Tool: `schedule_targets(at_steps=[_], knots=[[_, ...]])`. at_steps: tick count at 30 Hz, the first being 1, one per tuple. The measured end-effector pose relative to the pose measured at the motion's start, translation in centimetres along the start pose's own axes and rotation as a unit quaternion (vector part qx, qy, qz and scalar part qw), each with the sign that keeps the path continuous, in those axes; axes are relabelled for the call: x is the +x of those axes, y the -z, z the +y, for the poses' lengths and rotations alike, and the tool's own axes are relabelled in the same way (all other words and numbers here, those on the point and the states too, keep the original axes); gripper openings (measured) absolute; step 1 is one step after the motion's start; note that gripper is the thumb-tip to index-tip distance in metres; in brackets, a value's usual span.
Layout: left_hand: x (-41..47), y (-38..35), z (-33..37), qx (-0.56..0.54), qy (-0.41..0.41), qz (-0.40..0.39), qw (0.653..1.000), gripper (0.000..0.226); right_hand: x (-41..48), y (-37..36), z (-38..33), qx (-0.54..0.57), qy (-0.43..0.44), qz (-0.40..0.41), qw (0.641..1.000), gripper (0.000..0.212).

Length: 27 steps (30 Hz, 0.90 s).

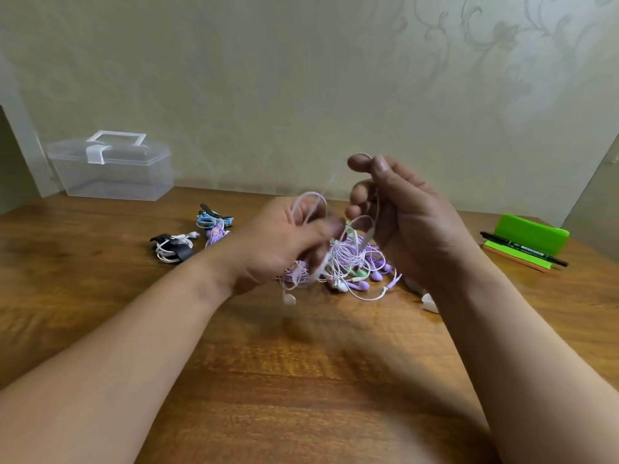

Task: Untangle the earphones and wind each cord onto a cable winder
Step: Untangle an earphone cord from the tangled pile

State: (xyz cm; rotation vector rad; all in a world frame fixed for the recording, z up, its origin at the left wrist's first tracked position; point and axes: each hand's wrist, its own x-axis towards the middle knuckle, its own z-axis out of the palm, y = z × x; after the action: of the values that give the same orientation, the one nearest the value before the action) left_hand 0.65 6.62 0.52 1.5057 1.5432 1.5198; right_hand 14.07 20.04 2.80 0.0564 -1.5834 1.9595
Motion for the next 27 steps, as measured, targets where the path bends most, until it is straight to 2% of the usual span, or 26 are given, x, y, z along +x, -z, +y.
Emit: schedule_targets(at_steps=[2, 4, 5, 7, 9, 11, 13, 15, 17, 19, 21, 23, 25, 27], knots=[[0.1, 0.5, 0.4, -0.139, 0.012, 0.01, 0.99, 0.03, 0.5, 0.2, 0.4, 0.02, -0.011, 0.004, 1.0, 0.03], [0.3, 1.4, 0.8, -0.271, 0.005, 0.014, 0.962, 0.032, 0.8, 0.4, 1.2, -0.034, -0.03, 0.038, 0.998, 0.029], [0.4, 2.0, 1.0, -0.313, -0.005, 0.014, 0.95, 0.033, 0.8, 0.4, 1.7, -0.124, -0.03, 0.061, 0.99, 0.031], [0.5, 3.0, 1.3, -0.359, -0.03, -0.008, 0.933, 0.034, 0.4, 0.4, 2.7, -0.363, -0.005, 0.067, 0.929, 0.046], [0.4, 3.5, 1.6, -0.379, -0.049, -0.031, 0.924, 0.035, -0.3, -0.3, 3.6, -0.504, 0.018, -0.005, 0.864, 0.064], [0.1, 3.2, 2.0, -0.384, -0.065, -0.049, 0.92, 0.036, -0.8, -1.3, 4.3, -0.515, 0.032, -0.099, 0.851, 0.069], [0.0, 2.6, 2.5, -0.391, -0.079, -0.072, 0.914, 0.037, -1.2, -2.1, 4.8, -0.497, 0.027, -0.163, 0.852, 0.053], [-0.1, 2.4, 2.9, -0.397, -0.092, -0.091, 0.909, 0.038, -1.4, -2.9, 5.3, -0.522, 0.016, -0.185, 0.832, 0.038], [-0.3, 2.7, 3.3, -0.408, -0.107, -0.106, 0.9, 0.036, -0.9, -2.6, 5.8, -0.563, 0.022, -0.125, 0.816, 0.021], [-0.5, 3.4, 3.6, -0.425, -0.121, -0.115, 0.89, 0.036, 0.1, -0.8, 6.1, -0.599, 0.03, 0.008, 0.8, 0.027], [-0.6, 4.2, 3.6, -0.447, -0.128, -0.121, 0.877, 0.038, 1.0, 1.4, 5.9, -0.558, 0.04, 0.154, 0.814, 0.025], [-0.5, 4.6, 3.3, -0.449, -0.126, -0.11, 0.878, 0.04, 1.4, 3.1, 4.9, -0.447, 0.03, 0.242, 0.861, 0.027], [-0.4, 4.6, 3.1, -0.424, -0.12, -0.076, 0.895, 0.043, 1.5, 3.8, 4.1, -0.286, 0.011, 0.272, 0.919, 0.03], [-0.3, 4.4, 2.8, -0.407, -0.108, -0.05, 0.905, 0.043, 1.6, 3.6, 3.4, -0.162, 0.019, 0.245, 0.956, 0.033]])
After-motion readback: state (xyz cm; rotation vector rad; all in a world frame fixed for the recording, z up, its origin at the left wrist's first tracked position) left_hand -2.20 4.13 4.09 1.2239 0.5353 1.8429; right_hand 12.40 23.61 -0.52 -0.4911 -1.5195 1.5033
